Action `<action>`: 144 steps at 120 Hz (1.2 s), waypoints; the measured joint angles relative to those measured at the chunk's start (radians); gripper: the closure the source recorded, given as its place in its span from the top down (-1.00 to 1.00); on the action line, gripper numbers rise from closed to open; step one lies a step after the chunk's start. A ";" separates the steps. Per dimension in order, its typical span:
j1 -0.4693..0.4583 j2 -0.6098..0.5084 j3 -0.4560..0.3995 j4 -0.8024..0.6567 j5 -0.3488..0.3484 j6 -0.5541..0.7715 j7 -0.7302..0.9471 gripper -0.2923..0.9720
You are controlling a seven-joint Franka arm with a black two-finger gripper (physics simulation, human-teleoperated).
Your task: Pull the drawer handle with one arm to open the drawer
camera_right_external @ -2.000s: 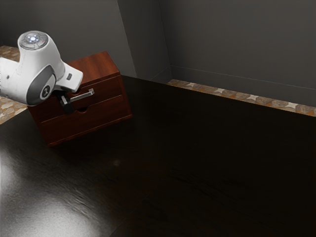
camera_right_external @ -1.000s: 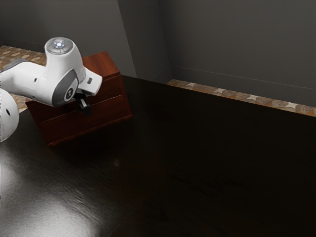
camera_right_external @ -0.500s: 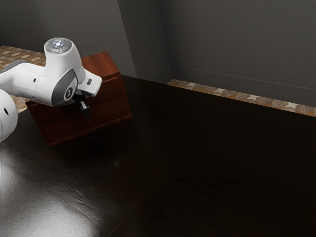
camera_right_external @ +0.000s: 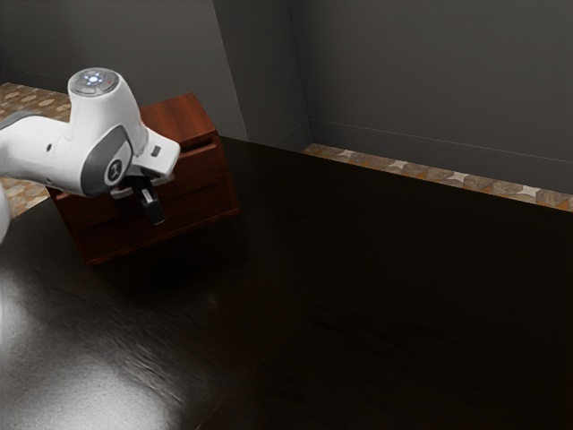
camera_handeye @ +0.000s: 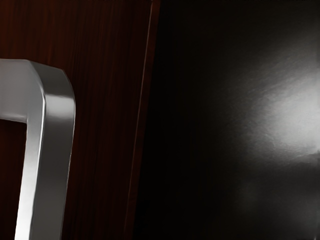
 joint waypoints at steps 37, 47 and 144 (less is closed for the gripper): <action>0.001 -0.055 -0.039 -0.062 0.003 -0.005 0.000 0.55; -0.002 -0.065 -0.046 -0.073 0.004 -0.006 0.000 0.54; -0.003 -0.191 -0.123 -0.198 0.005 -0.047 -0.003 0.51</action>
